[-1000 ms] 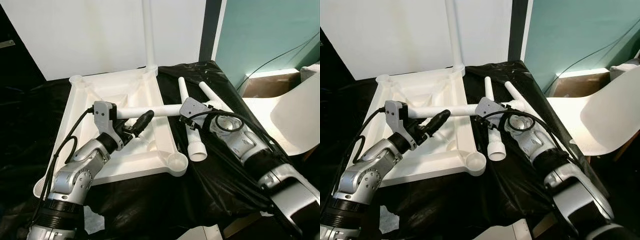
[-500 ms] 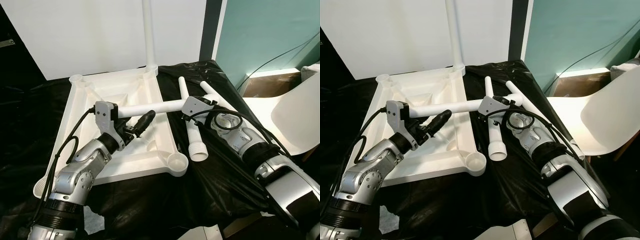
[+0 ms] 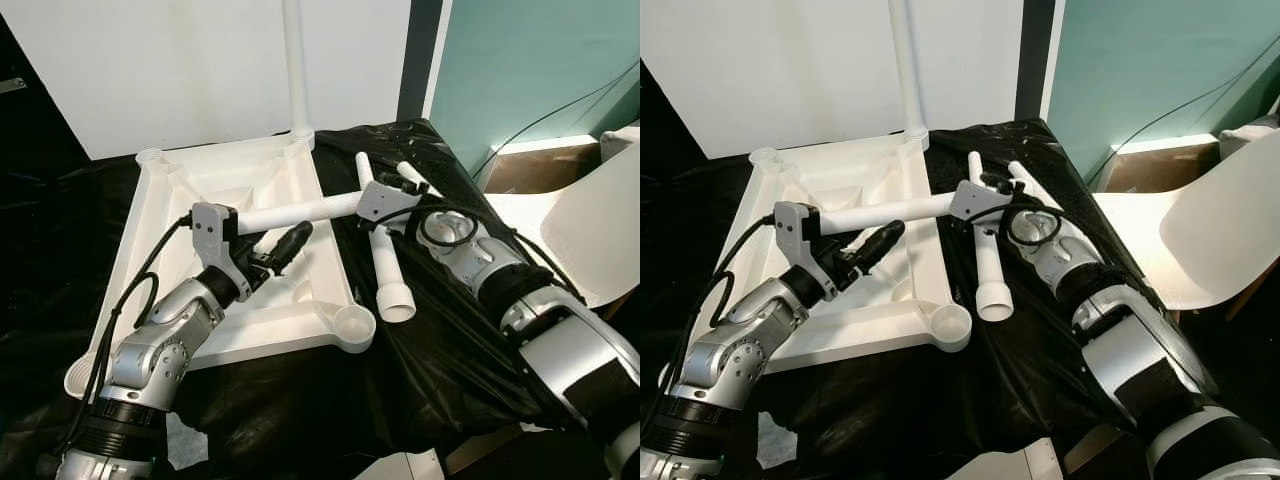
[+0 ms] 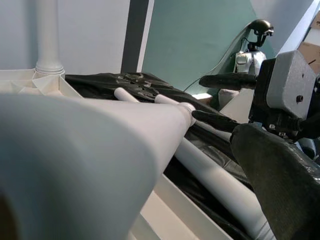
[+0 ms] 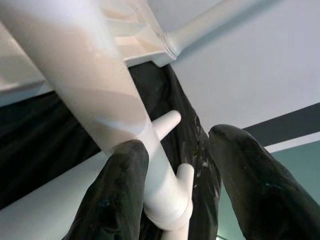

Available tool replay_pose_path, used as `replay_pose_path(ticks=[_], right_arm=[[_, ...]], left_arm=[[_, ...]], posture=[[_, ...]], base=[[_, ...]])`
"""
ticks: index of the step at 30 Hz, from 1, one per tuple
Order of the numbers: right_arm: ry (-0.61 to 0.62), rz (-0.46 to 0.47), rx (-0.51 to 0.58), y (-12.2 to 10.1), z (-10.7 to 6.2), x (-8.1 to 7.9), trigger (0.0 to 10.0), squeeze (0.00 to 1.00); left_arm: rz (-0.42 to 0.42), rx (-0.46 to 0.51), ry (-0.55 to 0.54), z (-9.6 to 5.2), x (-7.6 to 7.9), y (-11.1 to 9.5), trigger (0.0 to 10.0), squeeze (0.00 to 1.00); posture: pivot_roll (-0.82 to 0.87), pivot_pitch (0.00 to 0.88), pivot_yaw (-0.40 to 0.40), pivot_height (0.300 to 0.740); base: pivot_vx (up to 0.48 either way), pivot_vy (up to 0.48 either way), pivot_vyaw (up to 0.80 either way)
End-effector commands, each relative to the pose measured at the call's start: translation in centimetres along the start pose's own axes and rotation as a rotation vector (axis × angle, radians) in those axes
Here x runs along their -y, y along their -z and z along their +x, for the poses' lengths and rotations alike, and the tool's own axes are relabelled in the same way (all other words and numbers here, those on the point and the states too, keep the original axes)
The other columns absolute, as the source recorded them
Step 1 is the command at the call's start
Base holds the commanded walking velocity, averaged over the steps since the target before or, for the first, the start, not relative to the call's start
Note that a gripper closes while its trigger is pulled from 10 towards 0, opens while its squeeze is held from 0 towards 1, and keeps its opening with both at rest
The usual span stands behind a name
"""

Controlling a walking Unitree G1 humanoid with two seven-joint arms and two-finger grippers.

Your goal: Building children table

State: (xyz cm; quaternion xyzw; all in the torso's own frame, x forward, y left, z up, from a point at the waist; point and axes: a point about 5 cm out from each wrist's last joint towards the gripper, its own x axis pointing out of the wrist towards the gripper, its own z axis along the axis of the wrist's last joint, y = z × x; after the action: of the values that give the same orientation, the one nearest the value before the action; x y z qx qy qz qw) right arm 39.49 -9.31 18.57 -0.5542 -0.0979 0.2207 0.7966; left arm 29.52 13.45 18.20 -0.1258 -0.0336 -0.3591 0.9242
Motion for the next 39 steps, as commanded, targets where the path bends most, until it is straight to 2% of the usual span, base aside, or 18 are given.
replay_pose_path(ticks=[1, 5, 10, 16, 19, 21, 26, 31, 32, 34, 36, 39], right_arm=[[0.003, 0.003, 0.025, -0.5, 0.2, 0.4, 10.0, 0.00], [-0.004, 0.019, 0.041, -0.7, 0.2, 0.3, 10.0, 0.00], [0.051, 0.036, 0.103, -1.6, 0.3, 1.7, 10.0, 0.00], [0.144, 0.070, 0.207, -3.3, -0.1, 4.3, 10.0, 0.00], [0.165, 0.080, 0.239, -3.7, -0.4, 4.7, 10.0, 0.00], [0.220, 0.111, 0.266, -3.9, -1.1, 5.5, 10.0, 0.00], [0.267, 0.143, 0.265, -3.6, -1.6, 6.1, 10.0, 0.00], [0.358, 0.199, 0.240, -2.6, -2.5, 7.4, 10.0, 0.00], [0.441, 0.249, 0.197, -1.4, -3.4, 8.6, 10.0, 0.00], [0.441, 0.249, 0.197, -1.4, -3.4, 8.6, 10.0, 0.00], [0.575, 0.302, 0.100, 1.0, -5.3, 10.1, 10.0, 0.00], [0.656, 0.365, -0.034, 3.7, -7.1, 9.6, 10.0, 0.00]], left_arm=[[0.008, 0.027, 0.251, -0.1, 1.2, -0.4, 10.0, 0.00], [0.007, 0.041, 0.233, -0.1, 1.1, -0.5, 10.0, 0.00], [0.000, 0.055, 0.208, 0.1, 0.8, -0.5, 10.0, 0.00], [0.004, 0.065, 0.195, 0.3, 0.6, -0.5, 10.0, 0.00], [0.005, 0.072, 0.186, 0.4, 0.5, -0.6, 10.0, 0.00], [0.006, 0.088, 0.158, 0.4, 0.2, -0.7, 10.0, 0.00], [0.008, 0.095, 0.141, 0.4, -0.1, -0.8, 10.0, 0.00], [0.007, 0.100, 0.132, 0.4, -0.2, -0.8, 10.0, 0.00], [0.006, 0.101, 0.129, 0.4, -0.2, -0.8, 10.0, 0.00], [0.006, 0.101, 0.129, 0.4, -0.2, -0.8, 10.0, 0.00], [0.005, 0.103, 0.128, 0.5, -0.3, -0.7, 10.0, 0.00], [0.004, 0.106, 0.131, 0.7, -0.2, -0.7, 10.0, 0.00]], posture=[[0.00, 0.000, 0.030, 0.740], [-0.01, 0.000, 0.029, 0.740], [-0.02, 0.000, 0.029, 0.740], [-0.02, 0.000, 0.031, 0.740], [-0.03, 0.000, 0.030, 0.740], [-0.03, 0.000, 0.028, 0.740], [-0.03, 0.000, 0.028, 0.740], [-0.03, 0.000, 0.027, 0.740], [-0.04, 0.000, 0.029, 0.740], [-0.04, 0.000, 0.029, 0.740], [-0.05, 0.000, 0.031, 0.740], [-0.06, 0.000, 0.030, 0.740]], base=[[0.000, 0.000, 0.00], [0.000, 0.000, 0.00], [0.000, 0.000, 0.00], [0.000, 0.000, 0.00], [0.000, 0.000, 0.00], [0.000, 0.000, 0.00], [0.000, 0.000, 0.00], [0.000, 0.000, 0.00], [0.000, 0.000, 0.00], [0.000, 0.000, 0.00], [0.000, 0.000, 0.00], [0.000, 0.000, 0.00]])
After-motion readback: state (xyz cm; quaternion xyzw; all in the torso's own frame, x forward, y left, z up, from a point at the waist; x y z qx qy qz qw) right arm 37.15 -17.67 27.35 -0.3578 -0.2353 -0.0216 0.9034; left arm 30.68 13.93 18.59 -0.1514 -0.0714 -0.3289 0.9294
